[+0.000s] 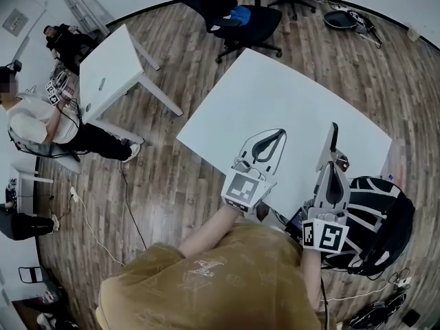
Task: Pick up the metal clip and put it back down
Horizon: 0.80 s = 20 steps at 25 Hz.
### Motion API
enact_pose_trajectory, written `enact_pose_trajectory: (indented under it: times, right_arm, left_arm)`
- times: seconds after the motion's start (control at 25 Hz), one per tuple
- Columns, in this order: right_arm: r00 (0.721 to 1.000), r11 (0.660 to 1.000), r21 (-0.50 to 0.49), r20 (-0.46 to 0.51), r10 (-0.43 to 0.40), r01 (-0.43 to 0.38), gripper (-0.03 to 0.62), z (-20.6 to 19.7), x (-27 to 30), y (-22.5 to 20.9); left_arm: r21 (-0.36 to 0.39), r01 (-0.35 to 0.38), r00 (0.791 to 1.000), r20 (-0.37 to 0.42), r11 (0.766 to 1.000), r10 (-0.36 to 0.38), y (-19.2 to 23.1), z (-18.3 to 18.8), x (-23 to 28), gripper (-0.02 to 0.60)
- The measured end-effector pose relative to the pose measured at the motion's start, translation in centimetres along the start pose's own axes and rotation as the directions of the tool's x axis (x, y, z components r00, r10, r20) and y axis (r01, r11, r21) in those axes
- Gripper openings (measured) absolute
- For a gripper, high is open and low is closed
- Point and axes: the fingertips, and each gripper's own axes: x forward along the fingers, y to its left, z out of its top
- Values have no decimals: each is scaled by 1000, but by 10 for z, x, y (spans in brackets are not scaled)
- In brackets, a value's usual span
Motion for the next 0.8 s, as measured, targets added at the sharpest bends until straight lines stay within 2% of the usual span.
enact_pose_trajectory:
  times: [0.48, 0.8]
  right_arm:
    - [1000, 1000, -1, -16, 2, -2, 8, -5, 3, -1]
    - [998, 999, 47, -67, 1, 2, 8, -29, 7, -4]
  left_arm:
    - [-21, -1, 1000, -15, 1000, 0, 2, -10, 3, 6]
    - [-21, -19, 998, -58, 1000, 17, 6, -32, 6, 6]
